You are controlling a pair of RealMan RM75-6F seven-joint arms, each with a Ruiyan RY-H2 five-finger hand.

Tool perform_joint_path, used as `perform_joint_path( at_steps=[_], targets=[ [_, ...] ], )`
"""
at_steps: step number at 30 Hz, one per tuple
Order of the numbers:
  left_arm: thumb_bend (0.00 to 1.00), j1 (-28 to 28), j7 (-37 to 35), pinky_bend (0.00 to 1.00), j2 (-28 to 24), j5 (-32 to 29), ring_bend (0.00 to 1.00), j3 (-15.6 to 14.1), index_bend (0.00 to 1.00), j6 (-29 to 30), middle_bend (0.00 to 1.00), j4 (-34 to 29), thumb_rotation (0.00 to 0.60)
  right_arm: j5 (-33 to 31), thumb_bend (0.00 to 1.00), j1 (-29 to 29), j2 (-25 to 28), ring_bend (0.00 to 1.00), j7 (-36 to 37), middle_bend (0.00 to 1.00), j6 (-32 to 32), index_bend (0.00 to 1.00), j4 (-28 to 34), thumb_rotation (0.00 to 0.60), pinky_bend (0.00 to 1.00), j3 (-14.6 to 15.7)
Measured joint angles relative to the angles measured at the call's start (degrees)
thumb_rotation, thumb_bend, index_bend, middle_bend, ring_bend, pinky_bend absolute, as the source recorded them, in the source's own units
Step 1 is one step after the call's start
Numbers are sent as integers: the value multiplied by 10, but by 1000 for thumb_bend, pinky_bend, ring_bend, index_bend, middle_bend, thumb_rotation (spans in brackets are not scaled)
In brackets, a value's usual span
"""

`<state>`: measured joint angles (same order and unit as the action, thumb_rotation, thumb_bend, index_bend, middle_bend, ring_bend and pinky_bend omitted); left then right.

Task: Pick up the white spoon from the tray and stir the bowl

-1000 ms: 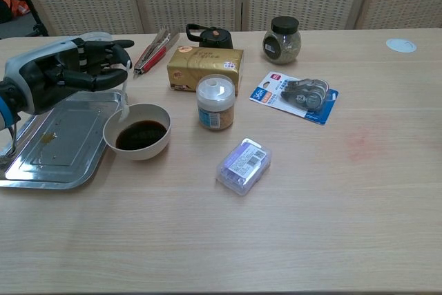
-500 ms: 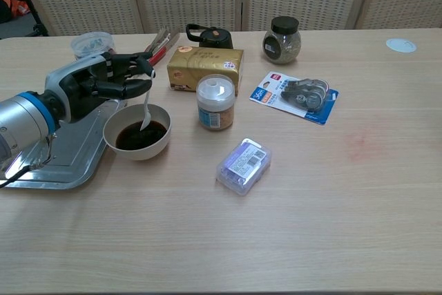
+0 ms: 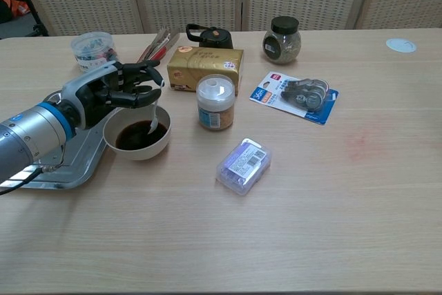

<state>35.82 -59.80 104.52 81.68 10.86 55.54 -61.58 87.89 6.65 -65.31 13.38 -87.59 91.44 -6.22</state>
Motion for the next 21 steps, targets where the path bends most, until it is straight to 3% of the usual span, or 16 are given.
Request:
perform_joint_path(
  at_steps=[11,21],
  targets=[
    [424,8,13,0,26,-2,0,-6,647,2,0,23,600,-1,0,-1,5,0,11,0,-2,3,2,600,0,-2],
    [424,1,43,0,35,23,0,-27,647,40,0,17,600,1,0,-2,7,0,14,0,-4,3,3,600,0,-2]
  ],
)
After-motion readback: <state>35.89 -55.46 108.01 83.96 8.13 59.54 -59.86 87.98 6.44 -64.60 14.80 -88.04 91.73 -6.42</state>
